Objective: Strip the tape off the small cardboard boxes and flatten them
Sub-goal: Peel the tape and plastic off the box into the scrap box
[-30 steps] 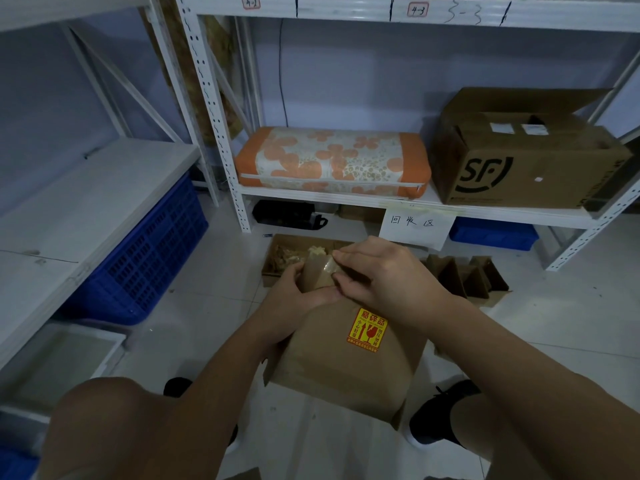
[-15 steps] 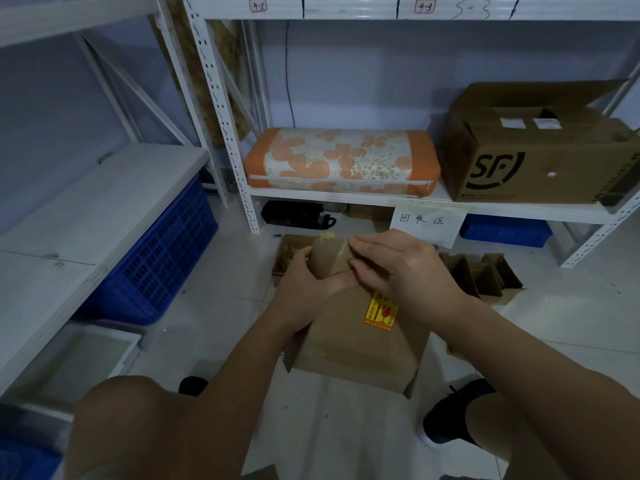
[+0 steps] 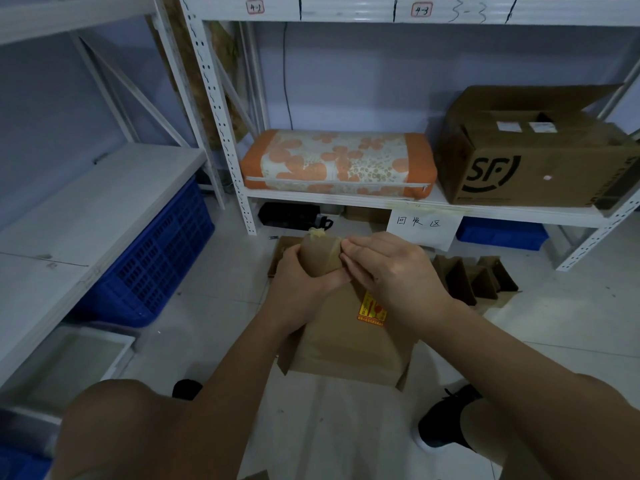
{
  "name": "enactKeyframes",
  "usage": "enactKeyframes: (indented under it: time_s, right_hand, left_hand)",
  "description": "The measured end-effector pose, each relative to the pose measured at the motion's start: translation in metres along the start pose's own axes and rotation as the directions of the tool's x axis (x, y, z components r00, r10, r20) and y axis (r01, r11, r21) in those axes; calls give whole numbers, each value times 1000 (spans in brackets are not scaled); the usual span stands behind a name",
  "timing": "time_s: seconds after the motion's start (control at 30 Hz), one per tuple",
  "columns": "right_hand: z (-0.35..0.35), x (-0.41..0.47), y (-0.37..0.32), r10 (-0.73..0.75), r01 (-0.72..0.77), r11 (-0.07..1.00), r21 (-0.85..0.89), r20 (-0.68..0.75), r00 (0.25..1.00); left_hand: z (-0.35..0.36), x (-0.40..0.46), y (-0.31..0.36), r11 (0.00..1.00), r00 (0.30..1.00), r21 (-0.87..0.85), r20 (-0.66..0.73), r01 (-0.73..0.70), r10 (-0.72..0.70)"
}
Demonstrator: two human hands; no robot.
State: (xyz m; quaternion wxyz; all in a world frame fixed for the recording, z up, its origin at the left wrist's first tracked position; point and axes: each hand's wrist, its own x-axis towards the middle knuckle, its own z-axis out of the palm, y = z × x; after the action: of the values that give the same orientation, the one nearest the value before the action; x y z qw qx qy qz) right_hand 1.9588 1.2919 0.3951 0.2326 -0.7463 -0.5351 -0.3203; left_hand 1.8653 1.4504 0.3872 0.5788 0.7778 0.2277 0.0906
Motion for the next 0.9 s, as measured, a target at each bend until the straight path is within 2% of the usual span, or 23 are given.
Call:
enactKeyframes:
  time_s: [0.4, 0.9]
  right_hand:
    - [7, 5, -5, 23, -25, 999, -28, -59, 998]
    - [13, 1, -10, 80, -80, 997, -11, -38, 996]
  left_hand:
    - [2, 3, 2, 998, 998, -5, -33, 58, -58]
    - [2, 6, -10, 992, 994, 57, -13, 111, -111]
